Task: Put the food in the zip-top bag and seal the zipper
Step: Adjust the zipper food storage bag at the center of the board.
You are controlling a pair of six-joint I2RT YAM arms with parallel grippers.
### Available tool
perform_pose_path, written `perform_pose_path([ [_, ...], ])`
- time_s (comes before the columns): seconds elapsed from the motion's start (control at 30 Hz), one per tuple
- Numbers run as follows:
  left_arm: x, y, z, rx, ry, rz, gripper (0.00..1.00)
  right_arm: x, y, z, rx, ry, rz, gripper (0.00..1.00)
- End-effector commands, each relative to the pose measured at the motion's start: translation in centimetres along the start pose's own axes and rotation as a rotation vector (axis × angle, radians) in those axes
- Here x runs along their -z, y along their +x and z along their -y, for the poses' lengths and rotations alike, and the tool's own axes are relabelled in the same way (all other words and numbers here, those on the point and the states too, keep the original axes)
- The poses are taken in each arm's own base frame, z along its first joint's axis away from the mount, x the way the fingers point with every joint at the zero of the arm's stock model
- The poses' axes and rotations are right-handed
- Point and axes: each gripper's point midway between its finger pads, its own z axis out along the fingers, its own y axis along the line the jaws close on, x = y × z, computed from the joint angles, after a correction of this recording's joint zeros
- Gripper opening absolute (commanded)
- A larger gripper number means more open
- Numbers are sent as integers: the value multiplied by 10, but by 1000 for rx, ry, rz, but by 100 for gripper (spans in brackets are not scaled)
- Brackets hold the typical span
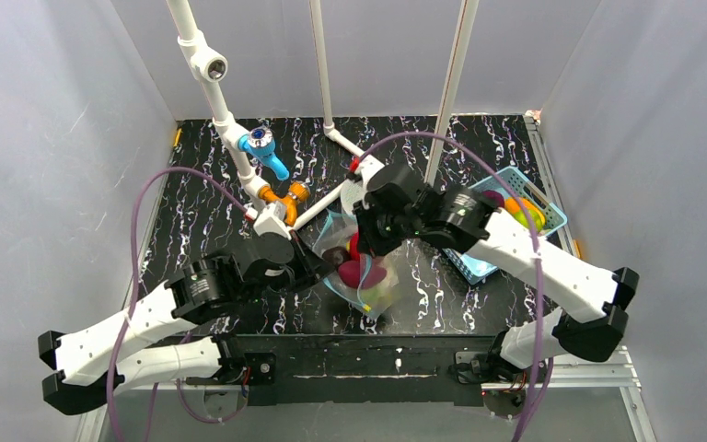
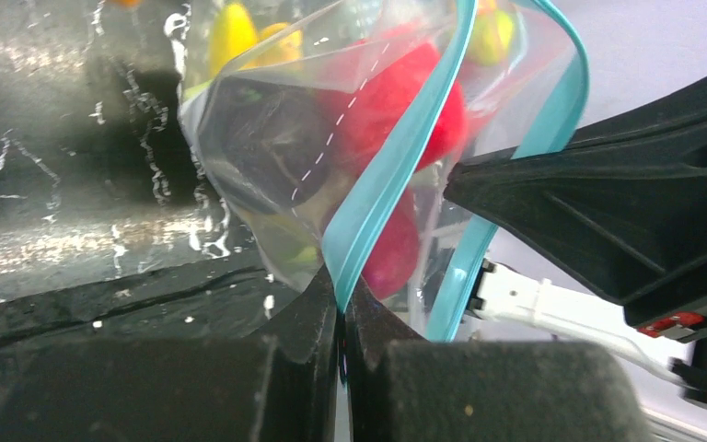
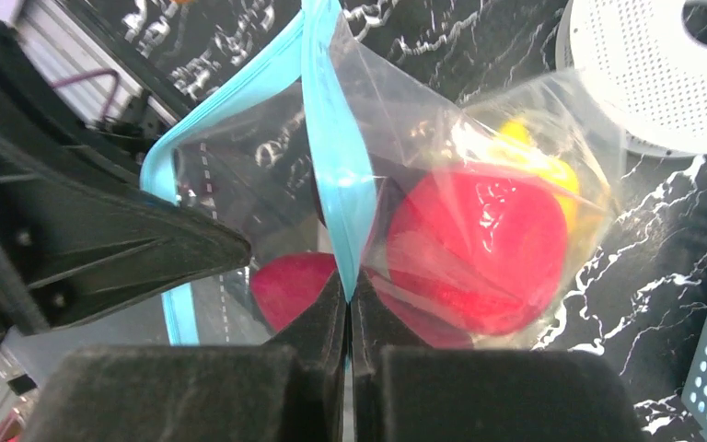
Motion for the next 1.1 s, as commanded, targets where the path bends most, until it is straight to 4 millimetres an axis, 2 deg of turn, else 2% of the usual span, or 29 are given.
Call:
perform_pose_path([
  [0.0,-14,11,-36,31,-85,11,0,-39,32,9,-14,19,-91,3],
  [0.07,-18,17,-43,48,-85,1,0,-45,40,13,-19,33,-111,3],
  [0.13,-16,15,-43,51,-83,6,0,-45,40,14,-19,36,-113,3],
  [0.2,-11,9,-39,37,-83,14,0,-38,33,11,-16,31,-96,3],
  [0.33,4,-4,-16,6,-38,19,0,-12,4,-8,-4,-37,-26,3],
  [0.47,14,-10,-1,3,8,19,0,3,-11,-18,2,-80,27,7],
  [0.57,9,-6,-16,8,-31,23,0,-3,-8,-16,7,-80,30,12],
  [0.73,-8,14,-44,52,-80,-8,0,-28,18,-6,-14,-48,-52,20],
  [0.8,-10,16,-45,66,-74,-11,0,-30,23,-3,-23,-43,-65,25],
  [0.93,-7,12,-42,55,-80,-4,0,-14,13,-7,-15,-65,-12,40],
  [1.07,-3,9,-38,47,-77,-2,0,17,-12,-10,19,-70,87,51],
])
